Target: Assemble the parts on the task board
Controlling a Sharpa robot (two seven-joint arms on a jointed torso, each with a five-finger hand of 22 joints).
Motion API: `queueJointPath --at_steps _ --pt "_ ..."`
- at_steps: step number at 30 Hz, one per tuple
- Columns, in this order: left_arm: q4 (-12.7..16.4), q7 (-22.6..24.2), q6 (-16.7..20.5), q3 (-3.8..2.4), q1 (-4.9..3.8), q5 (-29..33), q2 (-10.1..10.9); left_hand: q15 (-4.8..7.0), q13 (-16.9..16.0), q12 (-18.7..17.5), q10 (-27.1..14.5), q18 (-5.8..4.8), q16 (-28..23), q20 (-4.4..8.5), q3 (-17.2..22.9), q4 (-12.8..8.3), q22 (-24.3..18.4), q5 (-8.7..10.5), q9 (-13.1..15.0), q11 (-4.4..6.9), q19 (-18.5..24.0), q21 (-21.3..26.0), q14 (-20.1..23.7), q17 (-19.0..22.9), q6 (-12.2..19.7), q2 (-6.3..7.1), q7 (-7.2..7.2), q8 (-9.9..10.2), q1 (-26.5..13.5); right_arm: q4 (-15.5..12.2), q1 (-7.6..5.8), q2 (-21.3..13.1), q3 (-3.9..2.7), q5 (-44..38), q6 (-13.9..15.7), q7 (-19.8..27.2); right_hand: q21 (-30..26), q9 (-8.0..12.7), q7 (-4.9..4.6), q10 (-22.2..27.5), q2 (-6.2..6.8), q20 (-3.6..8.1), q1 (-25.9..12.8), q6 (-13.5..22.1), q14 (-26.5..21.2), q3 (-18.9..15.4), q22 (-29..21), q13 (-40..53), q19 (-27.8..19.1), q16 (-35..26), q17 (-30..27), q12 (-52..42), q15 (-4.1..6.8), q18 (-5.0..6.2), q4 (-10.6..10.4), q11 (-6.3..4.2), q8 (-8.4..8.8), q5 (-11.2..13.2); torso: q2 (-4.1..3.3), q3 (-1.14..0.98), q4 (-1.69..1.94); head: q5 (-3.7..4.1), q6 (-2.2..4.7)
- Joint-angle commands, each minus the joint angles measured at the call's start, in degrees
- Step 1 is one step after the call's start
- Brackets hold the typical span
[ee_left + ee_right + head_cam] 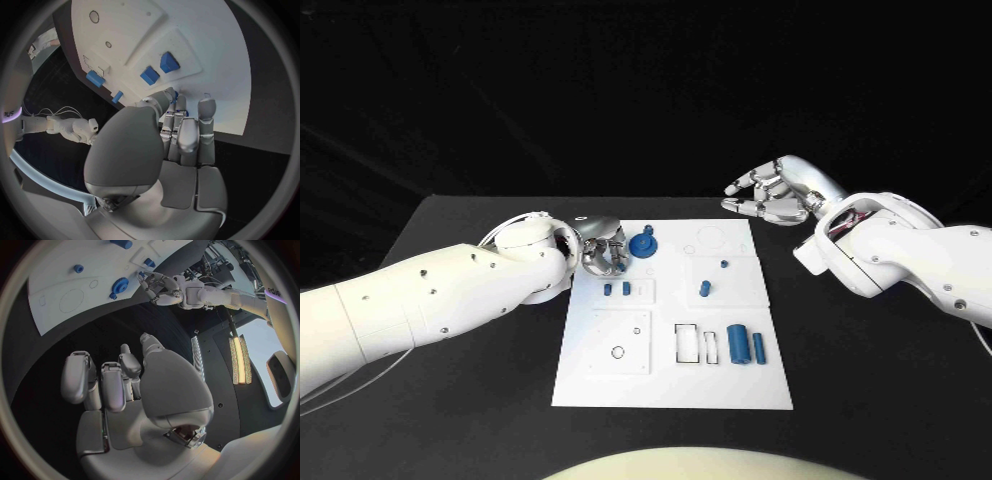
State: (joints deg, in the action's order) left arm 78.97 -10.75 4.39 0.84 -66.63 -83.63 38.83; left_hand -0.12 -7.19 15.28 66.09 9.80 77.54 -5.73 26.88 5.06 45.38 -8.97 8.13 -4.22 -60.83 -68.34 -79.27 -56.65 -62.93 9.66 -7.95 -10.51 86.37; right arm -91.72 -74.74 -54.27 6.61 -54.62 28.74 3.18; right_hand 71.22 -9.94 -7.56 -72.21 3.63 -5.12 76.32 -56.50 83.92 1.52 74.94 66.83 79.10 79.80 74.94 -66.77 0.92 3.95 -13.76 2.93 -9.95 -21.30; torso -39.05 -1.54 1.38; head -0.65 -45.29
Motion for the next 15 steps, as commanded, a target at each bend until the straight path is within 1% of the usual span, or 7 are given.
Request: queueJointPath --at_steps 1,5,8,15 --pt "-0.1 -0.1 -0.8 0.08 0.16 0.2 -0.1 0.02 0.0 -0.4 0.5 -0.75 0.1 -0.02 0.2 0.0 0.1 0.15 0.1 0.09 -0.2 -0.4 -0.4 0.0 -0.4 0.00 0.09 0.3 -0.7 0.0 0.03 0.0 -0.02 -0.1 0.0 0.5 -0.2 0.0 -0.14 0.2 -0.46 0.09 0.3 0.2 2.6 0.1 2.0 0.0 -0.4 -0.2 0.9 -0.1 0.30 0.67 0.0 -0.01 -0.28 -0.2 0.01 -0.01 0.00 -0.03 -0.06" --pt "0.0 0.1 -1.2 0.08 0.16 0.6 -0.2 -0.08 0.1 -1.0 0.1 -0.68 0.1 -0.06 0.1 0.1 -0.4 0.26 -0.1 -0.08 0.1 -0.1 -0.4 0.2 0.0 0.31 -0.06 0.8 -1.2 0.0 0.03 0.1 -0.02 -0.1 0.0 0.5 -0.2 0.0 -0.14 0.2 -0.46 0.09 0.3 0.2 2.6 0.1 2.0 0.0 -0.4 -0.2 0.9 -0.1 0.30 0.67 0.0 -0.01 -0.28 -0.2 0.01 -0.02 0.00 0.00 -0.07" --pt "-0.1 0.1 -1.6 0.08 0.15 0.8 -0.2 -0.24 0.1 -1.6 0.0 -0.65 0.0 -0.17 0.1 0.1 -0.7 0.19 -0.6 -0.25 0.3 0.1 -0.3 0.4 1.3 0.65 -0.23 1.9 -1.7 0.0 0.03 0.1 -0.02 -0.1 0.0 0.5 -0.2 0.0 -0.14 0.2 -0.46 0.09 0.3 0.2 2.6 0.1 2.0 0.0 -0.4 -0.2 0.9 -0.1 0.30 0.67 0.0 -0.01 -0.28 -0.2 0.02 -0.01 0.00 0.00 -0.10" --pt "-0.2 0.2 -2.6 0.08 0.15 1.1 -0.1 -0.35 0.2 -2.5 -0.3 -0.54 -0.1 -0.30 0.0 0.1 -1.3 0.20 -1.2 -0.33 0.7 0.4 0.0 1.0 2.6 1.25 -0.13 3.3 -2.2 0.0 0.03 0.0 -0.02 -0.1 0.0 0.5 -0.2 0.0 -0.14 0.2 -0.46 0.09 0.3 0.2 2.6 0.1 2.0 0.0 -0.4 -0.2 0.9 -0.1 0.30 0.67 0.0 -0.01 -0.28 -0.2 0.00 0.00 0.02 0.06 -0.14"
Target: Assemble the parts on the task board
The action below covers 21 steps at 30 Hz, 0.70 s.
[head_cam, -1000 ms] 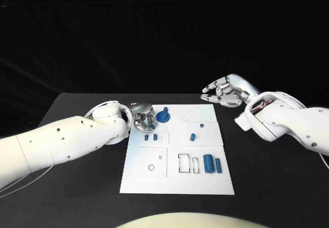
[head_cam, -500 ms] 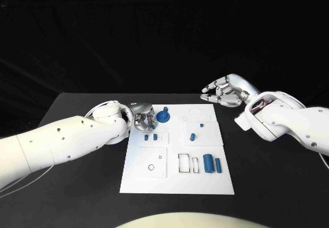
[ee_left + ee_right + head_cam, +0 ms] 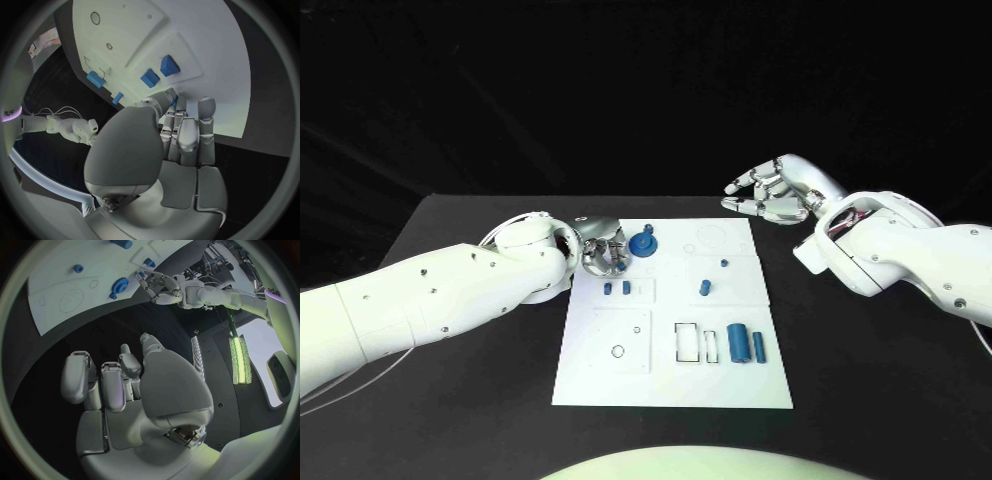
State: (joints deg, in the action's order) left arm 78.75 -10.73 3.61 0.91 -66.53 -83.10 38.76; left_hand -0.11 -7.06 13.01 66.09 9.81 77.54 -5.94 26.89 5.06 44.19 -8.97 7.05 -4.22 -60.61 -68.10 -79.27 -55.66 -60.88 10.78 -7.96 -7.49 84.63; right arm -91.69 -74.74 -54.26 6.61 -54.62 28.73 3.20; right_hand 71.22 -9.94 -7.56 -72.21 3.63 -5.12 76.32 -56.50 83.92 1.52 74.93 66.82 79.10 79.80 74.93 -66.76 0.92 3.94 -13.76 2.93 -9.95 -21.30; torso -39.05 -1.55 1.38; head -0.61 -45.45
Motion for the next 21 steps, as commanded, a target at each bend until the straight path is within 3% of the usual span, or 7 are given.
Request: queueJointPath --at_steps 1,10,21 --pt "0.0 0.1 -1.9 0.01 0.05 0.6 -0.1 -0.36 0.0 -0.2 -0.3 -0.54 -0.1 -0.08 0.0 0.1 -0.1 0.20 -0.1 -0.33 0.5 0.2 0.0 0.1 0.5 0.13 -0.12 0.3 -0.4 0.0 0.02 0.0 -0.02 -0.1 0.0 0.4 -0.2 0.0 -0.14 0.2 -0.46 0.09 0.3 0.2 2.6 0.1 2.0 0.1 -0.4 -0.2 1.0 -0.1 0.30 0.67 0.0 -0.01 -0.28 -0.2 0.00 0.01 0.03 0.03 0.06" --pt "-0.1 0.0 -1.6 0.00 0.05 0.6 0.1 -0.41 0.0 -0.5 -0.3 -0.52 -0.2 -0.10 0.0 0.1 -0.1 0.17 -0.2 -0.43 0.5 0.3 0.1 0.4 0.8 0.15 -0.31 0.7 -0.5 0.0 0.02 0.0 -0.02 -0.1 0.0 0.4 -0.2 0.0 -0.14 0.2 -0.46 0.09 0.3 0.2 2.6 0.1 2.0 0.1 -0.4 -0.2 1.0 -0.1 0.30 0.67 0.0 -0.01 -0.28 -0.2 0.01 0.04 0.08 -0.04 0.01" --pt "-0.1 -0.3 -1.1 0.00 0.05 0.6 0.4 -0.54 -0.1 -1.3 0.1 -0.48 -0.2 -0.24 0.3 -0.1 -0.4 0.15 -1.5 -0.55 0.6 0.4 0.3 0.9 3.5 0.62 -0.72 3.2 -0.8 0.2 0.02 0.0 -0.02 -0.1 0.0 0.4 -0.9 0.1 -0.14 1.0 -0.37 0.11 0.3 0.3 2.5 0.1 1.6 -1.1 -0.7 -0.6 0.4 1.1 0.31 0.81 0.0 -0.01 -0.33 -0.4 -0.02 0.03 0.02 -0.10 -0.01"
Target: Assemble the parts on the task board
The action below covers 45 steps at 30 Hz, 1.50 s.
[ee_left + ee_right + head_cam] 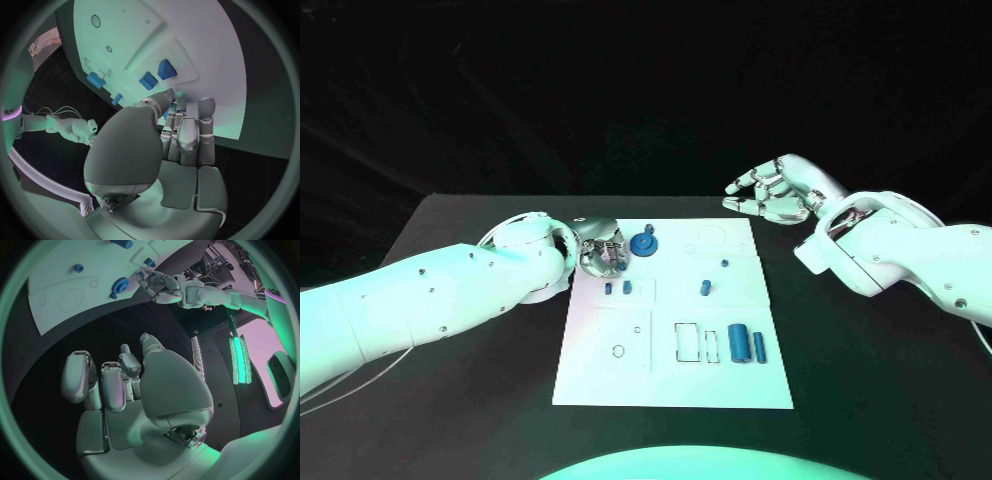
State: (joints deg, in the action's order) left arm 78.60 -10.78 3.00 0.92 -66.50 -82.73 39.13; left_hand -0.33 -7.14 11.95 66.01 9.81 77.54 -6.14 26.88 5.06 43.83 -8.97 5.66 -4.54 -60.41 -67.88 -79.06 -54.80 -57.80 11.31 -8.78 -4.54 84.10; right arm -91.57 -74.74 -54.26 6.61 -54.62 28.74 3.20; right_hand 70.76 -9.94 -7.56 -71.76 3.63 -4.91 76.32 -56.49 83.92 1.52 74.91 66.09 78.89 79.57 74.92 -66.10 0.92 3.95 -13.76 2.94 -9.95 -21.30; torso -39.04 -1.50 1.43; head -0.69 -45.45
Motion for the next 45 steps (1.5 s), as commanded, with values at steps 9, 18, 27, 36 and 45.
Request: queueJointPath --at_steps 9,18,27,36,45 --pt "-0.3 -0.1 0.8 -0.05 0.02 0.6 0.9 -0.35 -0.1 -0.8 -0.1 -0.32 -0.7 -0.06 0.5 -0.2 -0.9 0.11 -0.6 -0.24 1.0 0.7 0.7 1.5 1.6 0.27 0.01 0.9 -0.3 0.7 0.03 0.1 -0.01 -1.7 -2.6 -1.4 -7.3 0.2 -0.28 12.7 -0.39 0.01 3.0 1.0 0.7 1.7 -2.6 -20.2 -3.8 -6.4 -6.0 22.2 0.36 2.12 0.7 0.01 -0.73 0.0 0.04 0.00 -0.10 0.00 0.04" --pt "0.6 1.5 3.6 -0.67 -0.11 4.7 3.8 -0.40 0.0 -1.4 -0.5 -0.14 -1.6 -0.07 0.7 -0.2 -1.9 0.07 -0.8 -0.37 1.7 1.2 1.4 3.4 1.5 0.21 0.00 0.7 -0.2 1.5 0.12 0.2 0.03 -13.0 -10.2 -6.4 -9.8 0.6 -0.68 12.1 1.97 -0.22 7.9 0.0 0.9 6.9 -3.8 -36.1 -3.8 -10.0 -9.3 40.0 -0.02 2.36 2.4 0.98 -0.62 1.6 0.07 -0.05 -0.02 0.32 0.22" --pt "3.7 8.9 10.3 -1.43 -1.23 26.5 8.8 -0.66 -0.5 -1.1 0.1 0.84 -8.0 -0.27 1.1 -0.3 -7.9 0.07 -0.6 -0.77 6.0 5.4 6.6 15.4 -2.2 -0.33 -0.40 -1.0 -0.4 0.6 1.21 0.9 0.11 -32.7 -16.2 -12.0 -6.6 1.5 -0.14 8.4 4.28 -0.22 8.9 -2.9 1.9 11.9 -1.0 -46.5 -1.6 -7.6 -6.7 49.7 -0.11 1.66 3.9 0.69 0.89 3.2 0.06 -0.05 -0.08 2.20 0.90" --pt "8.2 20.7 16.6 -1.42 -1.48 62.9 12.8 -1.02 -1.3 1.1 -1.0 0.76 -19.9 -0.65 -0.2 -0.9 -10.9 0.10 -1.0 -1.07 9.0 10.7 14.7 29.6 -2.9 -1.47 -0.76 -1.6 -0.8 1.1 2.97 2.9 0.41 -46.0 -17.9 -16.9 -1.9 1.7 0.06 7.6 5.49 -0.13 8.1 -4.4 2.8 13.5 2.4 -50.3 0.9 -4.4 -3.4 53.1 -0.29 0.67 4.3 0.80 1.68 3.8 -0.07 0.12 0.04 3.64 1.08" --pt "10.6 24.2 16.5 -1.33 -1.40 70.5 14.5 -1.23 -1.6 2.0 -1.7 0.73 -21.5 -0.86 -1.2 -1.1 -11.8 0.08 -1.2 -1.19 9.5 12.1 15.5 30.5 -2.7 -1.99 -0.93 -1.7 -1.1 1.8 4.11 4.8 0.57 -49.9 -18.1 -18.5 -1.1 2.1 -0.59 8.1 6.53 -0.44 7.3 -4.2 2.8 14.2 3.2 -52.1 1.3 -4.0 -3.1 54.8 -0.72 0.47 4.4 1.48 2.51 3.6 -0.03 0.04 0.01 3.60 0.85"
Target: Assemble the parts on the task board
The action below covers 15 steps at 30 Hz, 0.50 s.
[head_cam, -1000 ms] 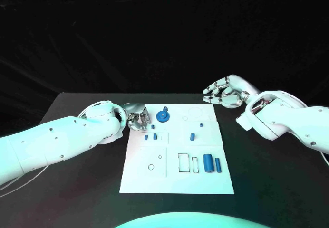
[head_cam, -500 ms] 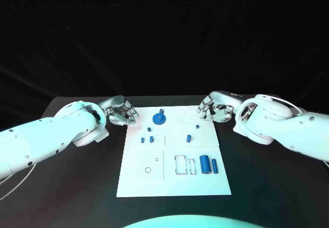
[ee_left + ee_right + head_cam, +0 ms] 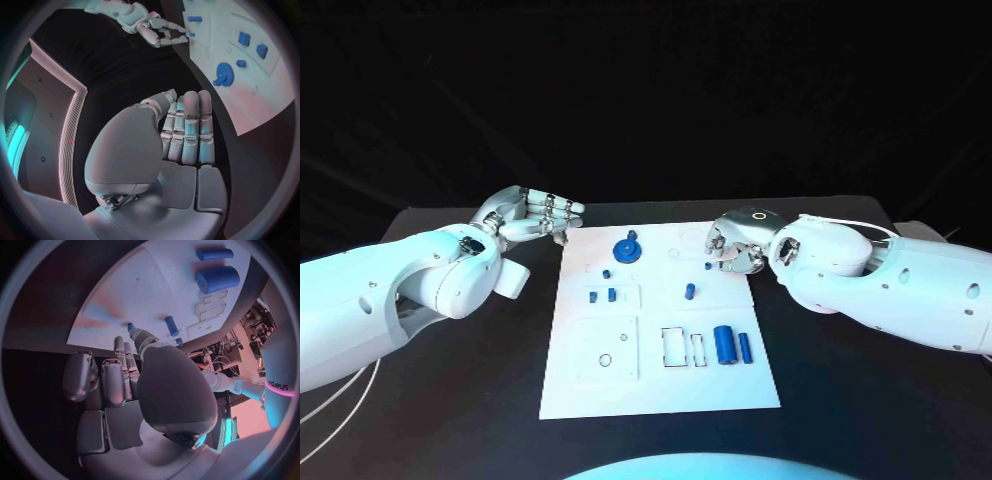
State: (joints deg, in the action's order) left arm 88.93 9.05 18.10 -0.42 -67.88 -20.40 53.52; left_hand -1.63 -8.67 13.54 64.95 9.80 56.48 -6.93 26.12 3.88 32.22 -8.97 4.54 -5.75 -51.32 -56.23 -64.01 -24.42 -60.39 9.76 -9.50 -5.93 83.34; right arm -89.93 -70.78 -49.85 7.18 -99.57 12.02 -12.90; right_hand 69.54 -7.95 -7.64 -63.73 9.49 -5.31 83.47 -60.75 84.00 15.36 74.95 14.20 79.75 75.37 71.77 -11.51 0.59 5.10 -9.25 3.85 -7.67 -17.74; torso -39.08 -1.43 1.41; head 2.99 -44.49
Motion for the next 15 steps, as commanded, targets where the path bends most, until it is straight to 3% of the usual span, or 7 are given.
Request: queueJointPath --at_steps 1,15 --pt "0.3 4.4 1.5 0.03 -0.01 8.4 0.2 0.05 -0.1 0.4 -0.7 0.73 -0.5 -0.11 -0.5 0.1 -0.2 0.08 -0.1 0.01 0.4 0.6 0.5 0.2 -0.1 -0.45 -0.23 -0.3 -0.4 0.2 0.19 0.5 0.01 -5.1 -1.5 -2.5 0.2 0.1 -0.56 0.1 0.72 -0.07 0.1 0.1 2.7 0.3 3.2 -0.3 0.4 0.3 0.1 0.3 -0.43 -0.69 -0.1 0.61 0.26 0.0 0.01 -0.05 0.01 -0.12 -0.10" --pt "0.7 5.1 1.7 0.07 -0.01 9.6 0.7 0.01 -0.2 0.7 -1.1 0.75 -0.9 -0.18 -0.8 0.0 -0.5 0.08 -0.2 -0.07 0.4 0.9 0.6 0.4 0.1 -0.59 -0.27 -0.3 -0.4 1.2 1.17 2.4 0.14 -5.5 -2.2 -1.9 2.6 0.0 -0.50 -1.0 0.49 -0.31 0.3 -1.1 2.9 1.8 4.8 -1.5 1.5 1.6 1.5 0.7 -0.41 -1.13 0.6 0.54 0.16 0.0 -0.01 -0.04 0.01 -0.14 -0.43"
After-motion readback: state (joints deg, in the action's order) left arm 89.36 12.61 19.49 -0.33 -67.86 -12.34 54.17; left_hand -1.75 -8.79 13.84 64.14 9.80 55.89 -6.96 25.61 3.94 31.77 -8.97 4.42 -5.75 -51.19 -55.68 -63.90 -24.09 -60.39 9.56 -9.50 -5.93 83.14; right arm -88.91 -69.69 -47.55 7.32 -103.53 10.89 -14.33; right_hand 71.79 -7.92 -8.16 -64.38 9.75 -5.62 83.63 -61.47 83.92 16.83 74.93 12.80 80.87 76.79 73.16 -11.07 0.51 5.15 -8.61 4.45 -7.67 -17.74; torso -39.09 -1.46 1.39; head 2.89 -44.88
